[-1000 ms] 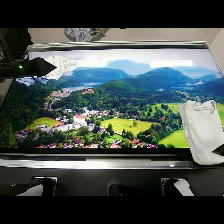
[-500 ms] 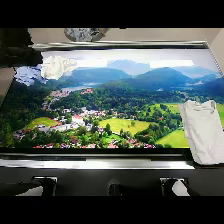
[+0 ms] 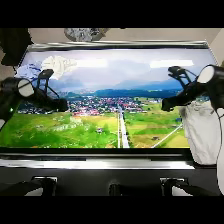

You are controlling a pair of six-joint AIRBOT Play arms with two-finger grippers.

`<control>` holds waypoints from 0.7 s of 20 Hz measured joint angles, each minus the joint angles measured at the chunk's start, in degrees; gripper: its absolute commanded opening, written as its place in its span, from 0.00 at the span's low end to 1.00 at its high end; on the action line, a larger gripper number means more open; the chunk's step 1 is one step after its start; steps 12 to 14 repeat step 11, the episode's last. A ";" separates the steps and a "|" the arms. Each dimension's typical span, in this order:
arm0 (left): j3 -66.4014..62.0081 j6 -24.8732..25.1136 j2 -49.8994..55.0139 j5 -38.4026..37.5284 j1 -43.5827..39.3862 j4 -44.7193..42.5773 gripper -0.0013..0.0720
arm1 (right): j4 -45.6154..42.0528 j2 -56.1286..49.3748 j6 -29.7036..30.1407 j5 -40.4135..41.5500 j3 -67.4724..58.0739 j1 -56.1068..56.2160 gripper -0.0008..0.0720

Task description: Fold the shirts.

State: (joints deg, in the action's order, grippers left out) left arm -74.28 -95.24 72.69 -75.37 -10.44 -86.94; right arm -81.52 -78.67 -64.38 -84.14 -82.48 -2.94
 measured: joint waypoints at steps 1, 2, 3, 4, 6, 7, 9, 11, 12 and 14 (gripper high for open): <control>1.84 -0.46 -1.18 1.14 0.00 0.17 0.84 | -0.37 -0.55 -0.15 -0.83 0.17 0.68 0.94; 3.10 -0.90 -1.81 1.79 -0.02 0.33 0.84 | -0.72 -0.90 -0.17 -1.51 0.26 1.18 0.94; 4.07 -0.96 -2.36 2.32 -0.15 0.68 0.84 | -0.96 -1.27 -0.17 -2.25 0.37 1.60 0.94; 4.70 -0.98 -2.69 2.84 -0.26 0.96 0.84 | -1.05 -1.40 -0.22 -2.60 0.44 1.84 0.94; 5.57 -1.18 -2.97 3.34 -0.24 0.98 0.84 | -1.66 -1.73 -0.35 -3.28 0.55 2.12 0.94; 5.84 -1.18 -3.06 3.56 -0.17 1.01 0.84 | -1.70 -1.75 -0.35 -3.48 0.55 2.19 0.94; 6.16 -1.20 -3.15 3.78 -0.26 1.22 0.84 | -1.77 -1.90 -0.35 -3.85 0.59 2.36 0.94; 6.34 -1.20 -3.15 3.85 -0.26 1.29 0.84 | -1.86 -1.92 -0.35 -3.96 0.59 2.40 0.94; 6.34 -1.20 -3.15 3.85 -0.26 1.29 0.84 | -1.86 -1.92 -0.35 -3.96 0.59 2.40 0.94; 6.34 -1.20 -3.15 3.85 -0.26 1.29 0.84 | -1.86 -1.92 -0.35 -3.96 0.59 2.40 0.94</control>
